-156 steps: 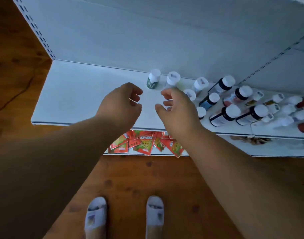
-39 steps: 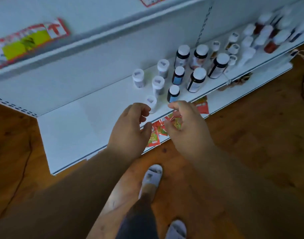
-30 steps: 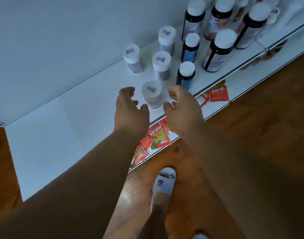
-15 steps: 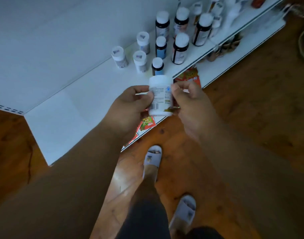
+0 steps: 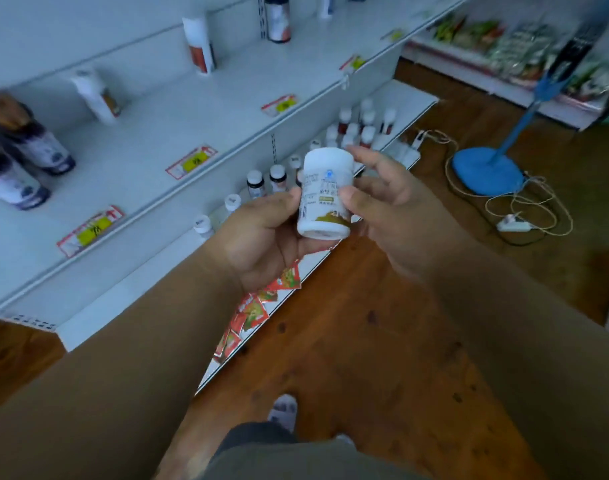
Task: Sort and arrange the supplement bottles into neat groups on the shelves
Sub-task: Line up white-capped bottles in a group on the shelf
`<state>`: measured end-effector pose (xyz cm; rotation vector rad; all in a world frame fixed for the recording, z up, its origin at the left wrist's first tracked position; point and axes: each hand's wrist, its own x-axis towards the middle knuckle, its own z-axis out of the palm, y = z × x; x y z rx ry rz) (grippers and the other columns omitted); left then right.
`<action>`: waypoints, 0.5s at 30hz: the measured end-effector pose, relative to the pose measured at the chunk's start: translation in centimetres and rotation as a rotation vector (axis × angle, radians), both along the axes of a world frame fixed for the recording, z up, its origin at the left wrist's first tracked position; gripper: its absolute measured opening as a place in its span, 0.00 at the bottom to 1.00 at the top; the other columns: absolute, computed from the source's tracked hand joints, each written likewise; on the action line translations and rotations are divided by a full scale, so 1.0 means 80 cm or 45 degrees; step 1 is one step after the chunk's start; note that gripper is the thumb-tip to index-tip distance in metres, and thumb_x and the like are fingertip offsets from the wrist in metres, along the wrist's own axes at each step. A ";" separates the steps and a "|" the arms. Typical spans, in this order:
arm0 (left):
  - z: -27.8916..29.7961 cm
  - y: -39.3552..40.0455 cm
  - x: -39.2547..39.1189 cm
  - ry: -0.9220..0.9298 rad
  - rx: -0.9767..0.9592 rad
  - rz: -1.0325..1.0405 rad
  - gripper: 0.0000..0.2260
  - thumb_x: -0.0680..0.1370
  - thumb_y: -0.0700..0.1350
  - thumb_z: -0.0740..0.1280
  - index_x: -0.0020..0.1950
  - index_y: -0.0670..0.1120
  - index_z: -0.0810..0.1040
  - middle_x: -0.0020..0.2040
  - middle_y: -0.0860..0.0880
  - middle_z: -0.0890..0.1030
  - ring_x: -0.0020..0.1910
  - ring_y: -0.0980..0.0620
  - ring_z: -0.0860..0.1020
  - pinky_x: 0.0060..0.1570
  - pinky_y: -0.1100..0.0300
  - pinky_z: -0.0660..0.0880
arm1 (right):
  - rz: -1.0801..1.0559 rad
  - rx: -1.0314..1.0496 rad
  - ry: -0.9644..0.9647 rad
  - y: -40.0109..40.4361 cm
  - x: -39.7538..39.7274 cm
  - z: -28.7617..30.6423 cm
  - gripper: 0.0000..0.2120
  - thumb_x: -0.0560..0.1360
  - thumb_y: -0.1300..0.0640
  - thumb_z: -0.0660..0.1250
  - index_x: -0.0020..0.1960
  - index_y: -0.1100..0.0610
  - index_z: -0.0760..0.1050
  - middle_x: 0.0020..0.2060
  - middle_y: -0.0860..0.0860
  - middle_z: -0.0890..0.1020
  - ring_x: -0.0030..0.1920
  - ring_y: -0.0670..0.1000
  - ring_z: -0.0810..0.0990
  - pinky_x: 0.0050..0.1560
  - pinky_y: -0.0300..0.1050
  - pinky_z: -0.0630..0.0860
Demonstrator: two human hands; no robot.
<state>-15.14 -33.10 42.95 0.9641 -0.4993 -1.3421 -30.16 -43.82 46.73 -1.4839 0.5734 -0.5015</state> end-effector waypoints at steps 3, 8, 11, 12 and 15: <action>0.027 -0.040 0.012 -0.027 -0.057 -0.090 0.25 0.80 0.47 0.59 0.72 0.32 0.67 0.65 0.33 0.76 0.61 0.37 0.78 0.58 0.46 0.79 | -0.100 -0.044 -0.026 -0.026 0.002 0.025 0.15 0.81 0.62 0.62 0.62 0.45 0.72 0.52 0.52 0.84 0.53 0.50 0.84 0.49 0.49 0.82; 0.042 -0.121 -0.001 -0.315 0.011 0.031 0.15 0.85 0.44 0.57 0.65 0.37 0.75 0.60 0.37 0.81 0.60 0.38 0.80 0.60 0.43 0.78 | -0.270 -0.154 0.007 -0.088 -0.013 0.043 0.11 0.81 0.60 0.63 0.58 0.46 0.73 0.52 0.52 0.83 0.53 0.49 0.83 0.48 0.46 0.81; 0.051 -0.178 -0.015 -0.418 0.023 0.017 0.16 0.84 0.47 0.58 0.65 0.38 0.77 0.59 0.37 0.82 0.60 0.38 0.80 0.64 0.39 0.74 | -0.359 -0.178 0.018 -0.136 -0.032 0.051 0.09 0.80 0.59 0.64 0.57 0.47 0.73 0.52 0.52 0.83 0.52 0.49 0.84 0.47 0.45 0.82; 0.056 -0.200 -0.021 -0.385 0.003 -0.009 0.18 0.83 0.47 0.60 0.66 0.37 0.76 0.60 0.36 0.81 0.61 0.37 0.80 0.63 0.40 0.75 | -0.389 -0.223 0.017 -0.156 -0.038 0.054 0.08 0.80 0.58 0.65 0.56 0.47 0.72 0.51 0.52 0.82 0.50 0.49 0.84 0.45 0.43 0.82; 0.067 -0.274 -0.040 -0.368 -0.086 -0.086 0.22 0.80 0.48 0.64 0.65 0.32 0.74 0.59 0.32 0.80 0.58 0.35 0.80 0.55 0.46 0.79 | -0.469 -0.338 -0.009 -0.228 -0.055 0.060 0.09 0.79 0.57 0.67 0.57 0.49 0.72 0.49 0.54 0.82 0.47 0.48 0.84 0.42 0.40 0.80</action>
